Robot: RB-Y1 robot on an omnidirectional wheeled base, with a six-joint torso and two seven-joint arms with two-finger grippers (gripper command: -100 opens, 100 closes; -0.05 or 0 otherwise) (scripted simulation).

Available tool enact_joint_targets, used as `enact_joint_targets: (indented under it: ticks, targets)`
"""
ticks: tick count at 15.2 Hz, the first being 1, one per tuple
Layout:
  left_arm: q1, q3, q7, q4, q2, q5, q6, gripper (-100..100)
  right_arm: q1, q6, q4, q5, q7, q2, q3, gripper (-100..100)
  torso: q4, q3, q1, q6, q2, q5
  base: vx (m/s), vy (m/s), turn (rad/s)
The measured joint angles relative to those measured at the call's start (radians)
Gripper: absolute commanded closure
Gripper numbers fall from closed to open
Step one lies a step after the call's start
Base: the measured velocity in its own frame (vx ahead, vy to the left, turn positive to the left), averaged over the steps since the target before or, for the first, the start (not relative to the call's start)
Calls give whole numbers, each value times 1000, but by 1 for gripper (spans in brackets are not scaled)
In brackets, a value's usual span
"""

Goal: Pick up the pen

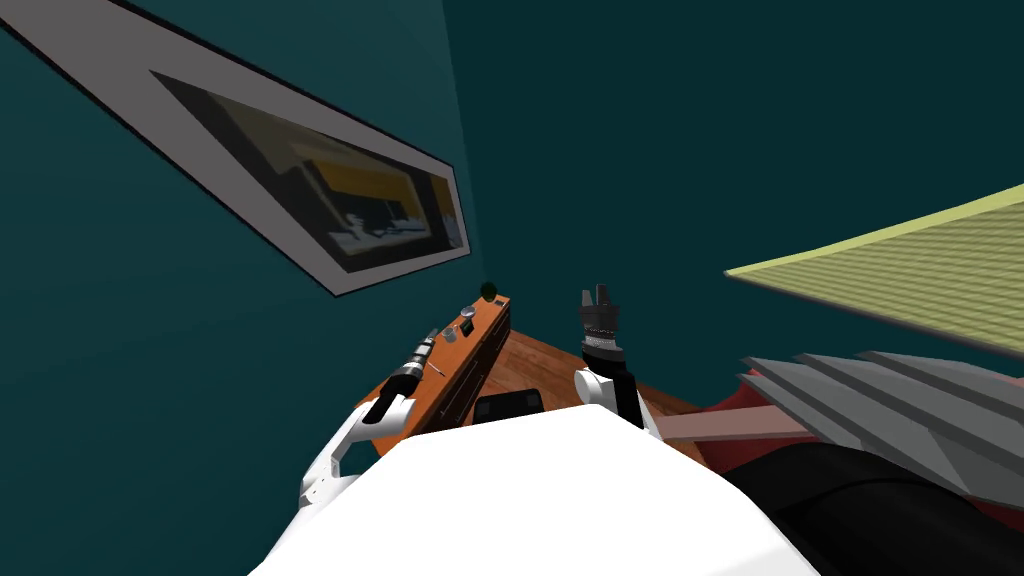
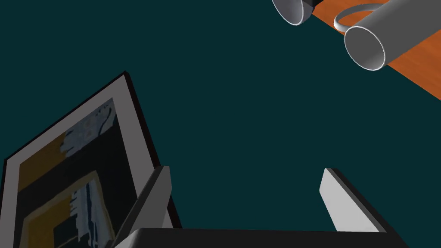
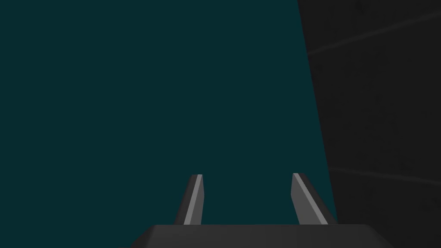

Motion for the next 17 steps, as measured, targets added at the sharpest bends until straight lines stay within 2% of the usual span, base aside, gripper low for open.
enact_joint_targets:
  ticks: [5, 7, 10, 13, 17]
  targets:
    - [-14, -8, -14, 81, 0, 11, 109, -100, 0, 0, 0, 0, 0, 0, 0, 0, 0, 0, 0, 0, 0, 0, 27, 17, -124]
    - [-12, -7, -12, 97, 17, 24, 147, -100, 0, 0, 0, 0, 0, 0, 0, 0, 0, 0, 0, 0, 0, 0, 26, 14, -106]
    - [-23, -11, -20, 155, 6, 25, 195, -100, 0, 0, 0, 0, 0, 0, 0, 0, 0, 0, 0, 0, 0, 0, 25, 15, -121]
    - [-29, -13, -21, 182, 18, 40, 250, -100, 0, 0, 0, 0, 0, 0, 0, 0, 0, 0, 0, 0, 1, 0, 18, 13, -85]
    - [-32, -16, -27, 222, 13, 48, 317, -100, 0, 0, 0, 0, 0, 0, 0, 0, 0, 0, 0, 0, 0, 0, 23, 17, -135]
